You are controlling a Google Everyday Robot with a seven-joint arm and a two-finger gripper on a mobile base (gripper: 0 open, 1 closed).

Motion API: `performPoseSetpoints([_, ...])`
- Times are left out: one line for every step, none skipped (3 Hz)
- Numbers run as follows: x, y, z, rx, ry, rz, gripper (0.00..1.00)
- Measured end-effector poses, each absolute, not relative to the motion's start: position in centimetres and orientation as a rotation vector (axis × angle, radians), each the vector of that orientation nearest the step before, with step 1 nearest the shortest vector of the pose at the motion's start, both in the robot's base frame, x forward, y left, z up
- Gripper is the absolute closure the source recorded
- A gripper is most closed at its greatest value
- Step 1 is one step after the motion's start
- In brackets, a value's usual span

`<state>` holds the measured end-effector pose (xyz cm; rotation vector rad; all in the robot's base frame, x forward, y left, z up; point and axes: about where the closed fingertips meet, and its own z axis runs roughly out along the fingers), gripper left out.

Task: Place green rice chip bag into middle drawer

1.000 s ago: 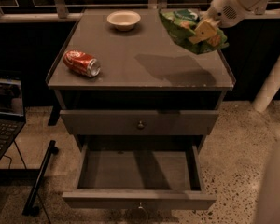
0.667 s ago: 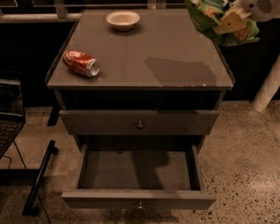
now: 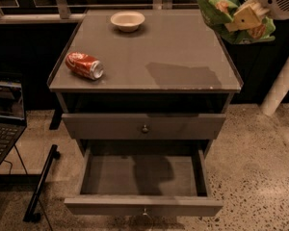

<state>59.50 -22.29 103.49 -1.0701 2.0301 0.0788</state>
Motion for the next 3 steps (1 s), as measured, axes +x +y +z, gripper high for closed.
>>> performPoseSetpoints([58.9, -21.9, 101.8, -1.054, 2.036, 0.111, 1.00])
performPoseSetpoints([56.2, -20.5, 100.8, -0.936, 2.015, 0.193, 1.00])
performPoseSetpoints([53.0, -18.4, 99.0, -0.796, 1.974, 0.274, 1.00])
